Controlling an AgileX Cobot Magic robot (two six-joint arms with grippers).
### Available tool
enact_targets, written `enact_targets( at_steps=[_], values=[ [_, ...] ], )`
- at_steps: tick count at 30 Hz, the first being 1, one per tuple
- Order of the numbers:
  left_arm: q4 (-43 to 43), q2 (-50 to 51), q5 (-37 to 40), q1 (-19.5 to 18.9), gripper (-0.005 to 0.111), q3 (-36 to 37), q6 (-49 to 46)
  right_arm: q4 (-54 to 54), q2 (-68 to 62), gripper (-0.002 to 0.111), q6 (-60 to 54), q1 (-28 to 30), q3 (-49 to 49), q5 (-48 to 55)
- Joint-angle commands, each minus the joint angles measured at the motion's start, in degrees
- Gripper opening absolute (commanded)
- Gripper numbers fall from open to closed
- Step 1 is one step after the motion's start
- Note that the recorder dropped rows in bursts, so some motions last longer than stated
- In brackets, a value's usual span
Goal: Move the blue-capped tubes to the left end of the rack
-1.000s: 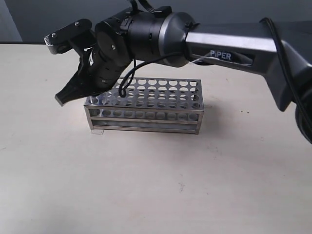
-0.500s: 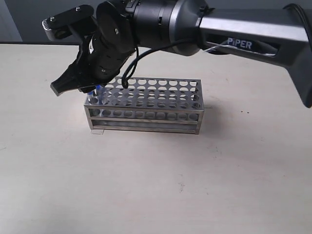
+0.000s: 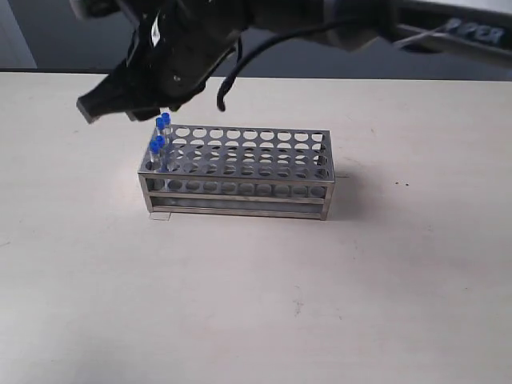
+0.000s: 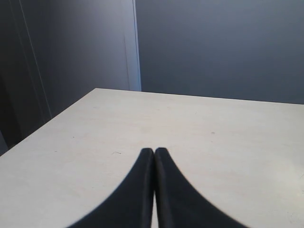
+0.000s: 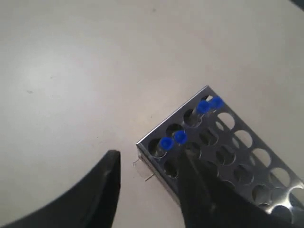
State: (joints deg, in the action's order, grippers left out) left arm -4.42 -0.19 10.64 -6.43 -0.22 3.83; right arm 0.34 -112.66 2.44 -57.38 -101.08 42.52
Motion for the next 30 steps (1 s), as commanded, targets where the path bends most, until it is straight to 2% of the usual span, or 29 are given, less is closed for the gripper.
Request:
enact_targets(
  at_steps=[1,8,12,15,20,21,23,24,26,30],
  values=[
    [0.3,0.2,-0.3,0.3,0.0,0.2,0.1,1.1,8.1,0.039,0.2,0.1,0.3,2.8],
    [0.3,0.2,-0.3,0.3,0.0,0.2,0.1,2.3,19.4,0.039,0.2,-0.4,4.3,12.7],
    [0.3,0.2,-0.3,0.3,0.0,0.2,0.1,2.3,25.3,0.039,0.2,-0.4,10.1,18.0],
    [0.3,0.2,-0.3,0.3,0.0,0.2,0.1,2.5,31.1,0.039,1.1,-0.4,16.9,27.4],
    [0.3,0.2,-0.3,0.3,0.0,0.2,0.1,4.4,33.3,0.039,1.7,-0.4,16.8,27.4],
    [0.3,0.2,-0.3,0.3,0.0,0.2,0.1,6.0,33.8,0.039,4.0,-0.4,16.8,27.4],
    [0.3,0.2,-0.3,0.3,0.0,0.2,0.1,15.3,35.6,0.039,15.8,-0.4,16.9,27.4],
    [0.3,0.2,-0.3,0.3,0.0,0.2,0.1,18.5,37.2,0.039,17.3,-0.4,17.2,27.4],
    [0.3,0.2,-0.3,0.3,0.0,0.2,0.1,20.2,43.1,0.039,15.8,0.3,20.4,19.0],
    [0.3,0.2,-0.3,0.3,0.0,0.2,0.1,6.6,55.4,0.039,3.1,12.5,35.3,-2.0]
  ],
)
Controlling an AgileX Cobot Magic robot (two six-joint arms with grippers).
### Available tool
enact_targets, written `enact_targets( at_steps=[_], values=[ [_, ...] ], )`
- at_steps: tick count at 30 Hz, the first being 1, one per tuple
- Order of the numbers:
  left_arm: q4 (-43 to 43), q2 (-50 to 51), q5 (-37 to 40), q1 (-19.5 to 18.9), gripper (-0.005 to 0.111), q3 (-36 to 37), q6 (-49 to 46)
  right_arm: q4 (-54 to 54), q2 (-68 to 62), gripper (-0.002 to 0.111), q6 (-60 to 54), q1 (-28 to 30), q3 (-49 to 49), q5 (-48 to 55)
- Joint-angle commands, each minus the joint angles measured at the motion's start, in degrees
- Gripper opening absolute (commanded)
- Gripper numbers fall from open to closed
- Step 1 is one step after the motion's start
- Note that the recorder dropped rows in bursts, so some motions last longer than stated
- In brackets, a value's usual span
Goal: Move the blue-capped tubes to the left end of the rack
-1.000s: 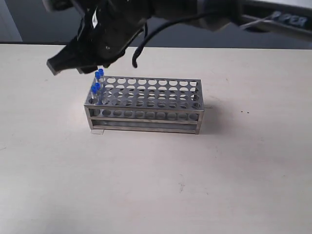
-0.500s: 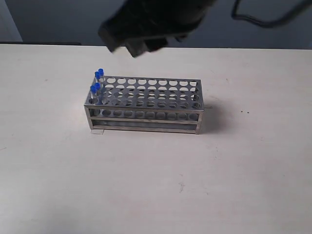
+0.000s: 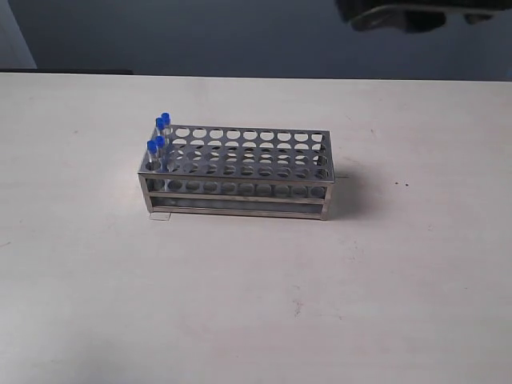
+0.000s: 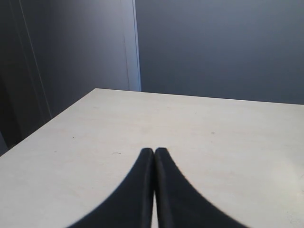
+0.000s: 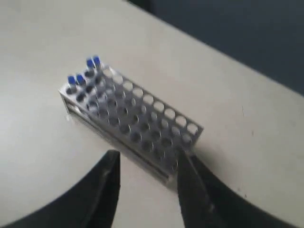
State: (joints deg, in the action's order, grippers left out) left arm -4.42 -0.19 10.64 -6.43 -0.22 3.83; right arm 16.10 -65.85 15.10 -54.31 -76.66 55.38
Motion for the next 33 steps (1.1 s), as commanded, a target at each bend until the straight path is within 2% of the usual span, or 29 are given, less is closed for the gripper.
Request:
enact_targets(
  at_steps=[1,2,3,5,8,11,15,17,33],
  values=[
    [0.3,0.2,-0.3,0.3,0.0,0.2,0.1,-19.2,13.2,0.039,-17.0,15.2,19.5,-23.8],
    [0.3,0.2,-0.3,0.3,0.0,0.2,0.1,-24.9,16.0,0.039,-21.5,18.1,24.8,-28.5],
    [0.3,0.2,-0.3,0.3,0.0,0.2,0.1,-35.2,21.7,0.039,-30.2,22.4,34.8,-36.6],
    [0.3,0.2,-0.3,0.3,0.0,0.2,0.1,-45.2,28.3,0.039,-38.2,26.5,45.8,-43.0],
    [0.3,0.2,-0.3,0.3,0.0,0.2,0.1,-55.3,37.6,0.039,-44.4,32.3,58.9,-46.1],
    [0.3,0.2,-0.3,0.3,0.0,0.2,0.1,-57.3,46.4,0.039,-46.2,37.2,65.9,-45.1],
    [0.3,0.2,-0.3,0.3,0.0,0.2,0.1,-57.2,61.2,0.039,-53.0,44.1,72.1,-41.0],
    [0.3,0.2,-0.3,0.3,0.0,0.2,0.1,-57.1,65.8,0.039,-53.0,45.7,74.6,-39.9],
    [0.3,0.2,-0.3,0.3,0.0,0.2,0.1,-60.8,65.8,0.039,-53.0,46.8,76.7,-36.5]
  ],
)
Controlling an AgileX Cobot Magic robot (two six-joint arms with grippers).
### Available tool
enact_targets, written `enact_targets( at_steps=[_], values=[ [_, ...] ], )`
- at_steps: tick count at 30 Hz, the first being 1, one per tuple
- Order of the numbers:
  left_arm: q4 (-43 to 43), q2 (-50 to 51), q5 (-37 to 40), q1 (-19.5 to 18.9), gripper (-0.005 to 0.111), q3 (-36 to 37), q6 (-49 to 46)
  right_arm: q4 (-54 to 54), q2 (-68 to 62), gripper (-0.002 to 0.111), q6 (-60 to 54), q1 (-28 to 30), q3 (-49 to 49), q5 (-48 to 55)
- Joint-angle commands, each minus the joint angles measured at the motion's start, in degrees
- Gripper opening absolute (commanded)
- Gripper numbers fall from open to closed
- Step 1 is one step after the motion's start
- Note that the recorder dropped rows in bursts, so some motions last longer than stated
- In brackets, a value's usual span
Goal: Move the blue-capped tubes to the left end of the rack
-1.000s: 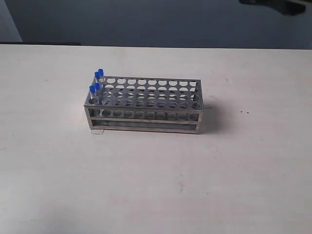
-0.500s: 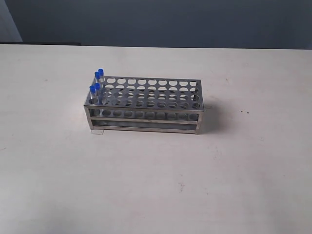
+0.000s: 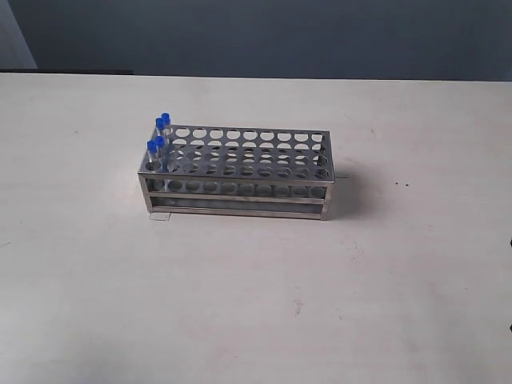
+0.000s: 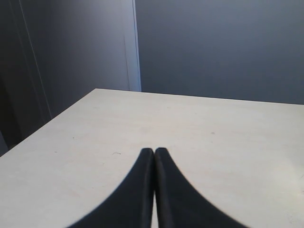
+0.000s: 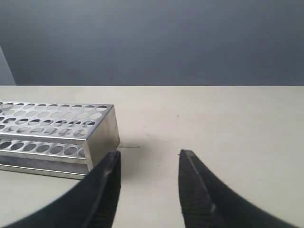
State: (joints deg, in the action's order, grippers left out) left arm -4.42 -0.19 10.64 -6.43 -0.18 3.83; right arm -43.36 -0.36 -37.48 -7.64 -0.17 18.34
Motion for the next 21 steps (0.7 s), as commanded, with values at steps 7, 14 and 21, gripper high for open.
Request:
enact_targets(
  at_steps=[7,14,21],
  values=[
    [0.3,0.2,-0.3,0.3,0.0,0.2,0.1,13.2,0.4,0.039,13.3,0.2,0.2,2.1],
    [0.3,0.2,-0.3,0.3,0.0,0.2,0.1,16.1,0.4,0.039,18.2,0.2,0.2,1.4],
    [0.3,0.2,-0.6,0.3,0.0,0.2,0.1,16.1,0.4,0.039,18.2,0.2,0.2,1.6]
  ],
)
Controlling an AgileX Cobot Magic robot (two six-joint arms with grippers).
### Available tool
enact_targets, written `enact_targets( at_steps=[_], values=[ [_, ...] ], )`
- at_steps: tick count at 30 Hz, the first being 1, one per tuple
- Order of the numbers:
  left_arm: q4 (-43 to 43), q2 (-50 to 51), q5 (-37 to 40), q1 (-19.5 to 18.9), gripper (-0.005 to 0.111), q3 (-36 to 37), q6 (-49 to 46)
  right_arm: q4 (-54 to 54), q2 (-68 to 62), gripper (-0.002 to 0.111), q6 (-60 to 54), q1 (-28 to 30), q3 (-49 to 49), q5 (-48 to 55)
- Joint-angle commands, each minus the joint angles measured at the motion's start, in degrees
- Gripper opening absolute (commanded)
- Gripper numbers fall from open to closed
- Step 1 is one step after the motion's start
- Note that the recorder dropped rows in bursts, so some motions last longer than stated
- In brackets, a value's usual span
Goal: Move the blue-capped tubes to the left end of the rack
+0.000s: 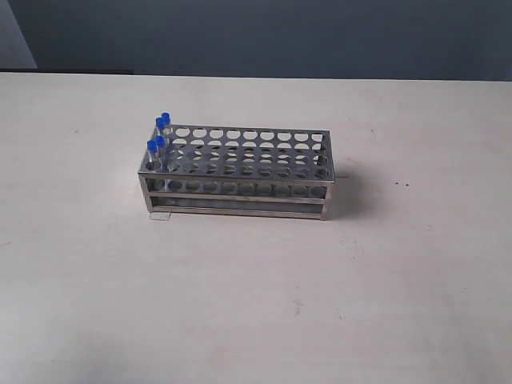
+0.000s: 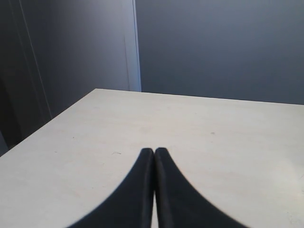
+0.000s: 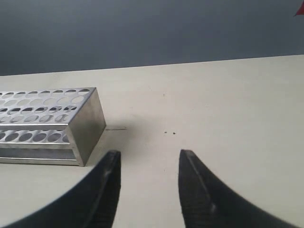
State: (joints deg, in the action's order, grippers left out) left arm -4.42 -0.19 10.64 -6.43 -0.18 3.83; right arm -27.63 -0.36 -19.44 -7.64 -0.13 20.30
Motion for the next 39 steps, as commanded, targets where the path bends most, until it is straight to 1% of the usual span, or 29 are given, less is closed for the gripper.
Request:
enact_targets(
  at_steps=[1,39],
  values=[
    [0.3,0.2,-0.6,0.3,0.0,0.2,0.1,0.4,0.4,0.039,0.2,0.2,0.1,-0.4],
    [0.3,0.2,-0.6,0.3,0.0,0.2,0.1,-0.9,0.4,0.039,0.2,0.2,0.1,-0.6]
  ],
)
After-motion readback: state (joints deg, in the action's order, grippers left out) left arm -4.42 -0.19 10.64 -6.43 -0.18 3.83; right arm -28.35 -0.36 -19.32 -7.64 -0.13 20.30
